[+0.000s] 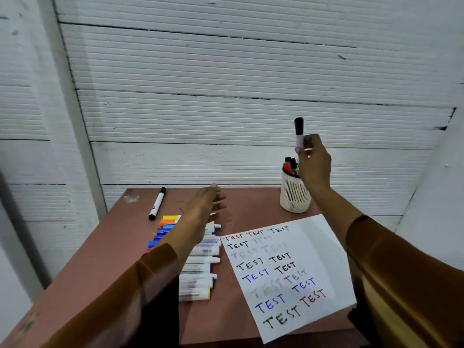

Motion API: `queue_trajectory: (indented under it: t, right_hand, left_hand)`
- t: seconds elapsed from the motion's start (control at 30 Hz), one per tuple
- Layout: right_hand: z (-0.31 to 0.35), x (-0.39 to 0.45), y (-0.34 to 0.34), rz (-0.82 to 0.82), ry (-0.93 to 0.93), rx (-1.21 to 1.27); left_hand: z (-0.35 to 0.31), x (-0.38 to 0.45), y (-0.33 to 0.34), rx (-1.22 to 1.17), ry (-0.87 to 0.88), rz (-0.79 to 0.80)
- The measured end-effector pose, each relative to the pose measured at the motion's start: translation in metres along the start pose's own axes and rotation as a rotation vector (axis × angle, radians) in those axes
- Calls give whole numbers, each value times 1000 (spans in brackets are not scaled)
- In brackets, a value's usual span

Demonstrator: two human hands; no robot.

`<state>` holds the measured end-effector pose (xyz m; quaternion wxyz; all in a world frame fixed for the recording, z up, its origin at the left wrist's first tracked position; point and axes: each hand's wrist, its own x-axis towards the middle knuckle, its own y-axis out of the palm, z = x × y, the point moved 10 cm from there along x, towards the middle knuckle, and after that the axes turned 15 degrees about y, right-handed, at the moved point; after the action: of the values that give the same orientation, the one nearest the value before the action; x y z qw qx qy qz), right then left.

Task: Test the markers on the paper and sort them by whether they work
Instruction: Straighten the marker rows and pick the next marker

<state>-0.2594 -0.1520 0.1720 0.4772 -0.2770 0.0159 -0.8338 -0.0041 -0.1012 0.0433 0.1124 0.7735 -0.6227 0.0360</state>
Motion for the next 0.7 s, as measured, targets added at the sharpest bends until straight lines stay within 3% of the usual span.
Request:
queue_trajectory:
  t: [0.17, 0.3, 0.5, 0.7]
  right_hand:
    - [-36, 20, 20, 17, 104, -219]
    - [-53, 17, 33, 103, 199, -150]
    - [-9, -12, 49, 8, -6, -59]
    - [53, -82, 135, 412, -243, -41]
  left_hand:
    - [-1, -1, -6, 18, 14, 9]
    - [-7, 0, -21, 27, 32, -11]
    - [-9, 10, -76, 122, 71, -115]
    - [-4, 9, -157, 372, 109, -291]
